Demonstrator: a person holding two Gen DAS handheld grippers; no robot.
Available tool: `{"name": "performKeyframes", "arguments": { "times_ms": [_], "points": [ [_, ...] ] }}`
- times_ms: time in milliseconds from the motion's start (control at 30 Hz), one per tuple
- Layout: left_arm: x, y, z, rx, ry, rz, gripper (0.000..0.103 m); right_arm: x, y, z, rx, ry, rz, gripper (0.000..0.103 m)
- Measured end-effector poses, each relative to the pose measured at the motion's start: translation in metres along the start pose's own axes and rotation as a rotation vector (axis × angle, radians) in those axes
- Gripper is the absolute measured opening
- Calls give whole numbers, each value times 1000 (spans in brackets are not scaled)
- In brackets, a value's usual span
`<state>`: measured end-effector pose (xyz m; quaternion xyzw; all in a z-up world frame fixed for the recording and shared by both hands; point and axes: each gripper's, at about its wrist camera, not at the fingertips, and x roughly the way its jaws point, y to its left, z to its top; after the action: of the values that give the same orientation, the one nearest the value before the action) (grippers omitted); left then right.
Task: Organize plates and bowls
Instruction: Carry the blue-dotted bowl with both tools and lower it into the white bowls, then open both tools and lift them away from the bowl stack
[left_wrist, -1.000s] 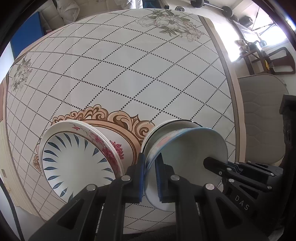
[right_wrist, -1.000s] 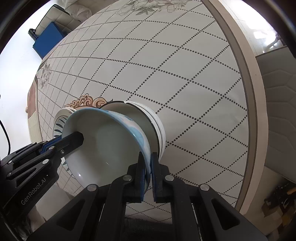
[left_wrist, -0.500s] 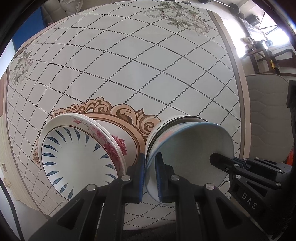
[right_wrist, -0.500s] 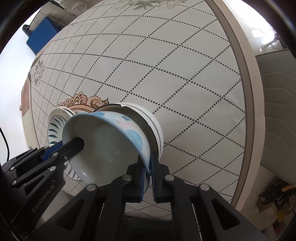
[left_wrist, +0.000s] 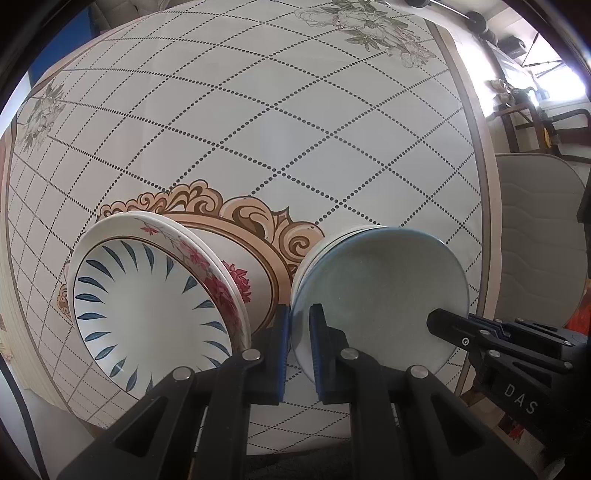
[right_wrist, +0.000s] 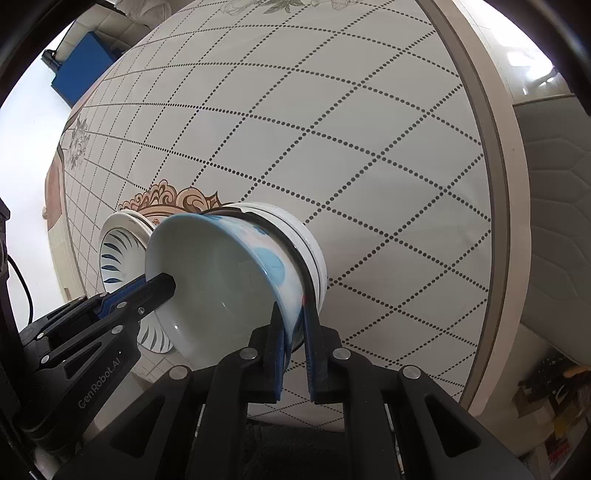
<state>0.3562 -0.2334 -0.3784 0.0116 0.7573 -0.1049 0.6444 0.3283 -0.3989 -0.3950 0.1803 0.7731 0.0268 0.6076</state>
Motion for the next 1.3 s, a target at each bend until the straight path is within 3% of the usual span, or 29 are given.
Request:
{"name": "performKeyframes", "arguments": {
  "times_ms": [367, 600, 800, 900, 1000, 1033, 1067, 1100, 1133, 1167, 1200, 1233, 1300],
  "points": [
    [2, -6, 0, -1, -8, 12, 9, 3, -22, -3, 86, 8, 101, 8],
    [-1, -7, -4, -7, -19, 21, 10, 6, -21, -5, 81, 14, 103, 7],
    [-26, -12, -21, 20, -120, 97, 11, -4, -14, -13, 28, -32, 72, 7],
    [-41, -11, -33, 33, -172, 116, 20, -18, -6, -24, -32, -80, 23, 9],
    [-57, -12, -48, 38, -214, 116, 25, -39, 2, -41, -96, -156, -59, 27],
    [-64, -10, -54, 27, -238, 121, 31, -45, 4, -47, -114, -180, -77, 51],
    [-71, -9, -61, 16, -269, 135, 33, -53, 6, -54, -128, -201, -82, 82],
    [-79, -8, -67, 13, -295, 145, 35, -59, 8, -60, -137, -221, -81, 95],
    [-86, -7, -74, 4, -318, 149, 44, -66, 8, -67, -144, -240, -80, 103],
    [-92, -6, -80, -7, -338, 149, 53, -72, 9, -74, -150, -256, -86, 103],
    [-99, -5, -85, -12, -355, 150, 76, -79, 11, -81, -156, -271, -97, 103],
    [-105, -5, -90, -18, -372, 158, 89, -85, 13, -88, -165, -288, -111, 103],
    [-119, -4, -99, -39, -407, 161, 89, -98, 15, -102, -175, -329, -142, 103]
  ]
}}
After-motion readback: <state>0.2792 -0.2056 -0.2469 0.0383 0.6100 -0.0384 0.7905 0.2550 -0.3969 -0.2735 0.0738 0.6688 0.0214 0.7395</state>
